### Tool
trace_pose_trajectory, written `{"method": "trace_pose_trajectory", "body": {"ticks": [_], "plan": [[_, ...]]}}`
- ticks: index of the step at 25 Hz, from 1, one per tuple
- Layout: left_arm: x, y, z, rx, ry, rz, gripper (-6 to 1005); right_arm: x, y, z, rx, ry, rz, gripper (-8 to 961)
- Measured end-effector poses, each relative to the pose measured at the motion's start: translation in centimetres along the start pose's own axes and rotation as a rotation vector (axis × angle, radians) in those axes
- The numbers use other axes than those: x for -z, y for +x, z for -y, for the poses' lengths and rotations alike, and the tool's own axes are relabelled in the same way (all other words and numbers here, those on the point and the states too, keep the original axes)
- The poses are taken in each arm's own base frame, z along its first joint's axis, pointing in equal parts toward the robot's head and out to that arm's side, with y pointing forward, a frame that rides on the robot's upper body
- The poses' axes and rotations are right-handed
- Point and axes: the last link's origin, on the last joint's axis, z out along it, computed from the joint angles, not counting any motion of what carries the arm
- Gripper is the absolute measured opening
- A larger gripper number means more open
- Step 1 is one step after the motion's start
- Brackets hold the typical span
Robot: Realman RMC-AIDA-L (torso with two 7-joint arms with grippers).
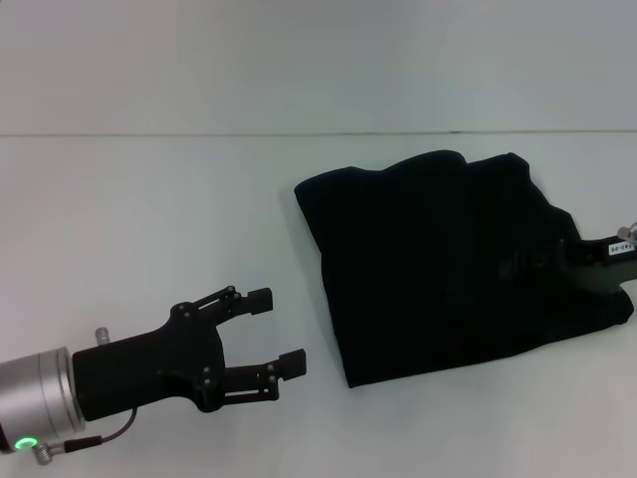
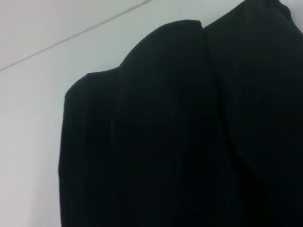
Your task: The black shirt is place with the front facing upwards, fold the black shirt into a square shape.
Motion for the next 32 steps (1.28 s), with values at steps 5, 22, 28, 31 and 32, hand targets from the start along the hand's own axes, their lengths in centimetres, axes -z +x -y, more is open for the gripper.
{"method": "trace_pose_trajectory", "body": {"ticks": [5,22,28,31,32], "plan": [[-0.1,0.1,0.0,-0.003,-0.007,0.001,952,-0.5,0.2,0.1,0.009,0.021,-0.002,765],[-0.1,0.0,-0.1,0.003,-0.007,-0.006,952,-2.3,0.4,-1.0,0.014,-0.001,0.017,766],[-0.1,0.1,-0.1,0.001,-0.007,-0.007,951,-2.1,0.0,-1.0,0.04,0.009,0.037,734],[-0.1,0.1,-0.1,0.0,-0.007,-0.009,951,-2.1,-0.1,-0.9,0.051,0.013,0.04,637],[-0.2,0.2,0.0,-0.001,-0.007,-0.009,951,-2.1,-0.1,-1.0,0.054,0.013,0.039,605]]}}
